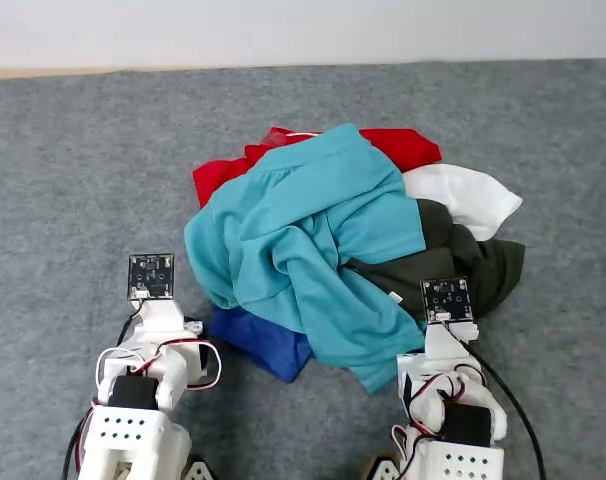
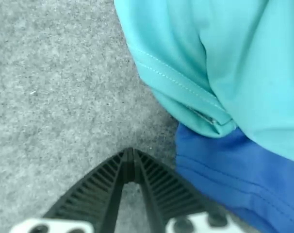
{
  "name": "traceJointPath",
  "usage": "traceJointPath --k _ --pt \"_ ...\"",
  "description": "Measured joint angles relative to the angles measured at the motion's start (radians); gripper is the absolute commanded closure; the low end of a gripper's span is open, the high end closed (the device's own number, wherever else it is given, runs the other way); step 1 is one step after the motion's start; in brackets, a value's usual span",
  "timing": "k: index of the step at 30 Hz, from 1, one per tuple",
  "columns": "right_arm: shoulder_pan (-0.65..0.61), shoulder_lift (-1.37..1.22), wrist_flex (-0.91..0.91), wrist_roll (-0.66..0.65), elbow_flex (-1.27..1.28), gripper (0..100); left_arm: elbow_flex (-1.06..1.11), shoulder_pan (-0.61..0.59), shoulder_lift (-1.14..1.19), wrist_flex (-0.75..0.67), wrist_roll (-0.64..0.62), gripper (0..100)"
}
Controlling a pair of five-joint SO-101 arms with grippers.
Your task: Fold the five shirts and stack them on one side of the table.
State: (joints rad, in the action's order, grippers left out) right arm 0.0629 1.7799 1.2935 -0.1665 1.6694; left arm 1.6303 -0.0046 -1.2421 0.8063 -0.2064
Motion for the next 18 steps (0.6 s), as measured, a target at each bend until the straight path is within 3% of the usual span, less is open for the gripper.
traceJointPath --k 14,18 --pt "0.0 0.0 0.0 0.0 0.0 98.8 -0.003 0.018 0.0 0.0 0.0 99" --pt "0.0 0.0 0.0 0.0 0.0 98.8 -0.1 0.018 0.0 0.031 0.0 99"
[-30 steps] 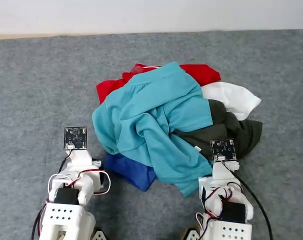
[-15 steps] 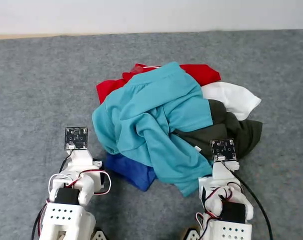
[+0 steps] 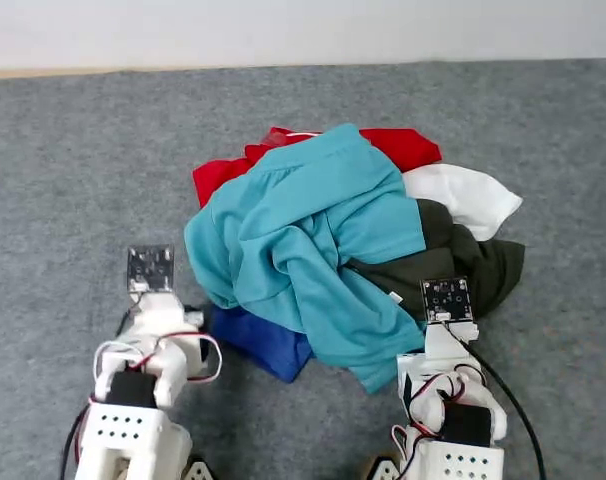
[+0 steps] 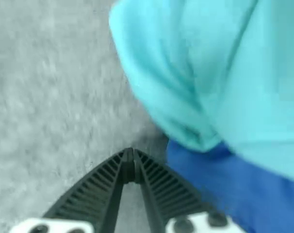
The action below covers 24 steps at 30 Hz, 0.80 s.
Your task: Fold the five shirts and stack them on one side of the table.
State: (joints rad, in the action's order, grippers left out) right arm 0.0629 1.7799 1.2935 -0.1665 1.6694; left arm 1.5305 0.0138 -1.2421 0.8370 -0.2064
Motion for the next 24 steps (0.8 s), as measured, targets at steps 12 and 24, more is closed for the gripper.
traceJointPath --k 12,24 --pt "0.0 0.0 0.0 0.0 0.0 98.8 -0.672 0.052 0.063 0.295 0.235 99" --pt "0.0 0.0 0.0 0.0 0.0 98.8 -1.418 0.25 0.841 0.72 0.241 90"
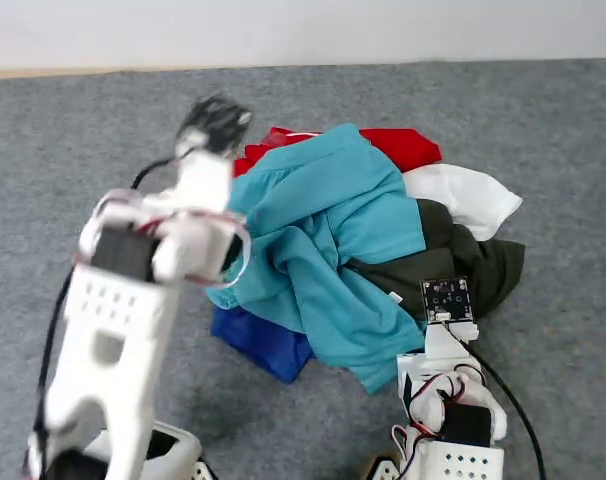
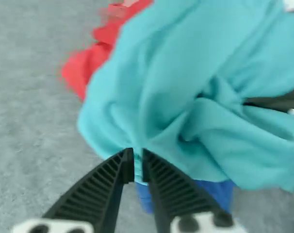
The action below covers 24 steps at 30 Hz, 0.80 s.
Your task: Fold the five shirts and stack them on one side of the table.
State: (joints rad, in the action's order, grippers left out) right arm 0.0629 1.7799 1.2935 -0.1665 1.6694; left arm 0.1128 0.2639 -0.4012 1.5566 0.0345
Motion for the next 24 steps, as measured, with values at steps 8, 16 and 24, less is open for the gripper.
traceJointPath --k 8,16,24 --pt "0.0 0.0 0.0 0.0 0.0 98.8 -0.428 0.109 0.445 0.163 0.0 73" --pt "0.0 0.0 0.0 0.0 0.0 98.8 -0.494 0.114 0.707 0.167 0.028 69" --pt "0.0 0.0 0.0 0.0 0.0 98.8 -0.494 0.11 0.919 0.021 0.103 70"
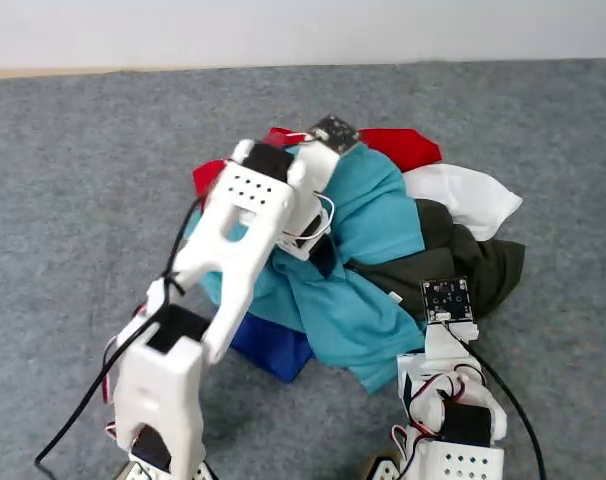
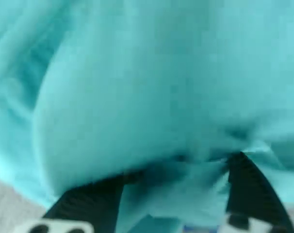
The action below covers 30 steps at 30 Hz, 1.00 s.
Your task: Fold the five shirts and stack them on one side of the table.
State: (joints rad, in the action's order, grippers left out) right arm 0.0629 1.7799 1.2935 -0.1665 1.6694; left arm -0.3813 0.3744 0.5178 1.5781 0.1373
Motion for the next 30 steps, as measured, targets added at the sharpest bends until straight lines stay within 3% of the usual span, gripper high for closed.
traceJointPath --k 2,7,14,23,30 --pt "0.0 0.0 0.0 0.0 0.0 98.8 0.0 -0.012 0.061 -0.048 0.002 76" --pt "0.0 0.0 0.0 0.0 0.0 98.8 0.0 -0.031 0.117 -0.103 0.038 100" --pt "0.0 0.0 0.0 0.0 0.0 98.8 -0.075 -0.19 0.117 -0.026 0.092 100" --pt "0.0 0.0 0.0 0.0 0.0 98.8 -0.319 -0.585 -0.106 0.058 0.092 100" --pt "0.0 0.0 0.0 0.0 0.0 98.8 -0.374 -0.878 -0.245 0.066 0.092 99"
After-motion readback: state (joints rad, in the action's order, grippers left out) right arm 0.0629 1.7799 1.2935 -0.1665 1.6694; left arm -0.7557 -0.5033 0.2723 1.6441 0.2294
